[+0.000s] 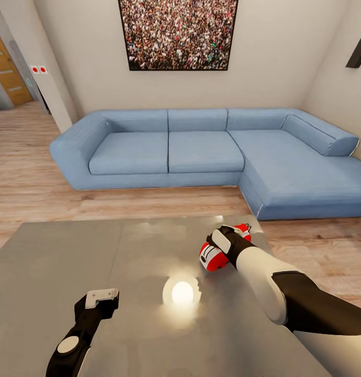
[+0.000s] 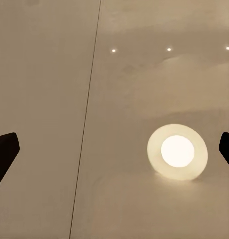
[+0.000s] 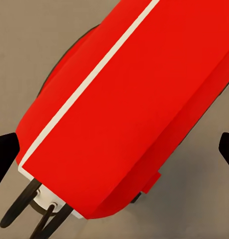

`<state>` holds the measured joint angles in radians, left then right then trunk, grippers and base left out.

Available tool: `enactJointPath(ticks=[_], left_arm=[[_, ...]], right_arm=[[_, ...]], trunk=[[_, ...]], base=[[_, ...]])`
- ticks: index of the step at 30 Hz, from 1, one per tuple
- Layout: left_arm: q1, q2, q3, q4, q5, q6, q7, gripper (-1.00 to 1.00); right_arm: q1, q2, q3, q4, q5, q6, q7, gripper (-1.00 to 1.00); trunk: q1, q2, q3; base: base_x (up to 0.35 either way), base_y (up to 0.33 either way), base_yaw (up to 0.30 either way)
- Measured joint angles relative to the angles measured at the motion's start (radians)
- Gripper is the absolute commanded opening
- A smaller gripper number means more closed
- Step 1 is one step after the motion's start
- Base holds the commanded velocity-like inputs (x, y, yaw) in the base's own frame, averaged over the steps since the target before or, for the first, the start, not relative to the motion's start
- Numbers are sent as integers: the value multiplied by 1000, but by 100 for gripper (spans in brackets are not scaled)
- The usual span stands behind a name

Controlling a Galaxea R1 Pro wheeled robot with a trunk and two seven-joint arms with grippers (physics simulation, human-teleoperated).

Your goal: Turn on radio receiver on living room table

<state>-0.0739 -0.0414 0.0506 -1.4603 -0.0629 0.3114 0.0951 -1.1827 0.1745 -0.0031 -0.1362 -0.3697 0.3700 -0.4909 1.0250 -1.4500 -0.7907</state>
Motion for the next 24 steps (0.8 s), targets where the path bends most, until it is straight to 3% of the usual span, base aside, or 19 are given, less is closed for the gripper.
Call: enactJointPath(ticks=[24], left_arm=[[0, 0, 0, 0, 1, 0, 0, 100]], right_arm=[[0, 0, 0, 1, 0, 1, 3, 100]], trunk=[[0, 0, -8]], base=[[0, 0, 0]])
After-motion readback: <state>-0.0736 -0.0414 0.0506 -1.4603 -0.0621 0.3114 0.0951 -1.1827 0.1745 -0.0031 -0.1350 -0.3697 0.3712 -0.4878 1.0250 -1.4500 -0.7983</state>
